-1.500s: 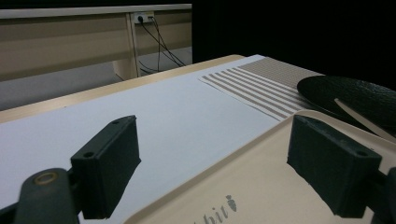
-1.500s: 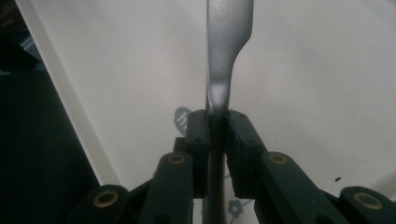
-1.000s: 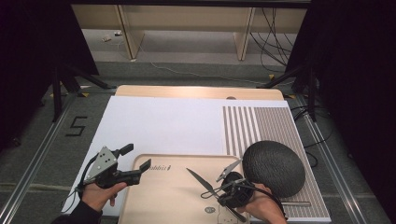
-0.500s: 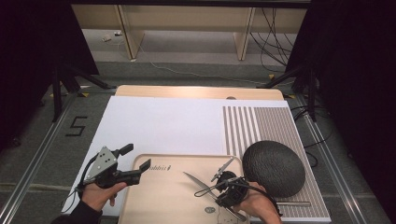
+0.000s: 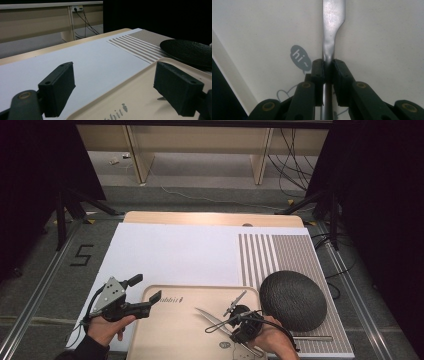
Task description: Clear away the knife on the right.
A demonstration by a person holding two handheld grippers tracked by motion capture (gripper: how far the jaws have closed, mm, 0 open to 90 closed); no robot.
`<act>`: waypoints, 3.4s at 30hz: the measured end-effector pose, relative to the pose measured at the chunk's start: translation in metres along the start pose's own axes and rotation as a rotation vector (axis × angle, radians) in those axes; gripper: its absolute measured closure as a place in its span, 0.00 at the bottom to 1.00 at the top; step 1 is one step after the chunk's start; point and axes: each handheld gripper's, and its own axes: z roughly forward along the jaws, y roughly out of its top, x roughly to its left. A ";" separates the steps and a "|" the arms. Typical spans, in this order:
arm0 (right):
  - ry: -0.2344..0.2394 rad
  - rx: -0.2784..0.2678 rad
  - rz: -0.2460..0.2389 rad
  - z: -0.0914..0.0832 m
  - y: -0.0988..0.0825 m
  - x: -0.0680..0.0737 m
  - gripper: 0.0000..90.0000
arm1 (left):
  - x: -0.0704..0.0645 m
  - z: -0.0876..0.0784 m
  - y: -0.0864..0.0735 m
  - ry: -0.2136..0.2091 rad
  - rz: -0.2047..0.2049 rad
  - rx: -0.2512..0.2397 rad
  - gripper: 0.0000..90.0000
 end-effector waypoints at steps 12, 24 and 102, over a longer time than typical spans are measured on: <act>-0.017 0.016 -0.018 0.004 0.001 0.004 0.88 | 0.000 0.001 0.000 0.000 0.002 0.004 0.18; 0.012 -0.158 -0.059 -0.007 0.004 0.006 0.69 | 0.000 0.000 0.000 -0.001 0.003 -0.001 0.18; -0.198 -0.055 -0.036 0.003 0.004 -0.019 1.00 | 0.000 -0.001 0.000 0.006 0.003 0.002 0.18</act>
